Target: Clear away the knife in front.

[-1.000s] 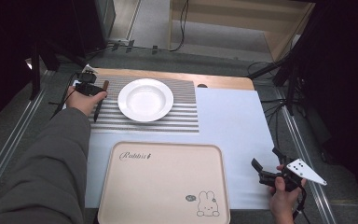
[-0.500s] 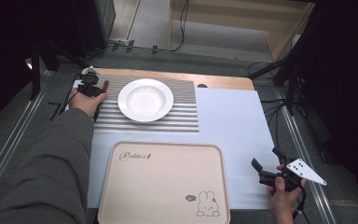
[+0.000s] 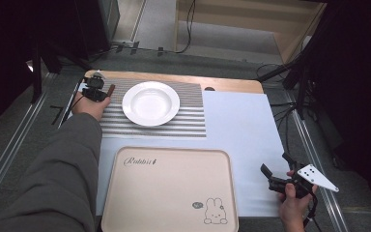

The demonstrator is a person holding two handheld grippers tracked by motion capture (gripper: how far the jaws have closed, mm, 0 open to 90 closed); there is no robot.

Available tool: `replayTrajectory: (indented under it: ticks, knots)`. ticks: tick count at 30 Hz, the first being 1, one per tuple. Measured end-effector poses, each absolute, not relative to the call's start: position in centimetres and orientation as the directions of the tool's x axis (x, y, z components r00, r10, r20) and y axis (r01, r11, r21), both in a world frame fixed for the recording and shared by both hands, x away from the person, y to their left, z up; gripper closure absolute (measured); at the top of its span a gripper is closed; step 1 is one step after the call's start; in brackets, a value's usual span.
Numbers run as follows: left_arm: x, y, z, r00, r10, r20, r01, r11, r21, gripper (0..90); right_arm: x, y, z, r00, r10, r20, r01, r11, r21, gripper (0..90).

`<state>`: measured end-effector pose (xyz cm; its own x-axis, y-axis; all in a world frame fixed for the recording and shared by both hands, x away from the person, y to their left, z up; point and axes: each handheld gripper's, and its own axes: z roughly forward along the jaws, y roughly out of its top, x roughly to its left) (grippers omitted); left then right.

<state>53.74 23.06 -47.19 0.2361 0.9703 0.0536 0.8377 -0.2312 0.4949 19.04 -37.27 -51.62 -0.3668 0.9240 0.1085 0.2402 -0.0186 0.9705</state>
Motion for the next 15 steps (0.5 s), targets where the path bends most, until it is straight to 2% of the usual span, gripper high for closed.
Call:
replayTrajectory:
  ticks: [15]
  knots:
    - [52.5, 24.1, -44.7, 0.259, 0.964, 0.063, 0.819, -0.253, 0.516, 77.9, 19.0, -37.3, -51.6, -0.367, 0.924, 0.110, 0.240, -0.020, 0.971, 0.0]
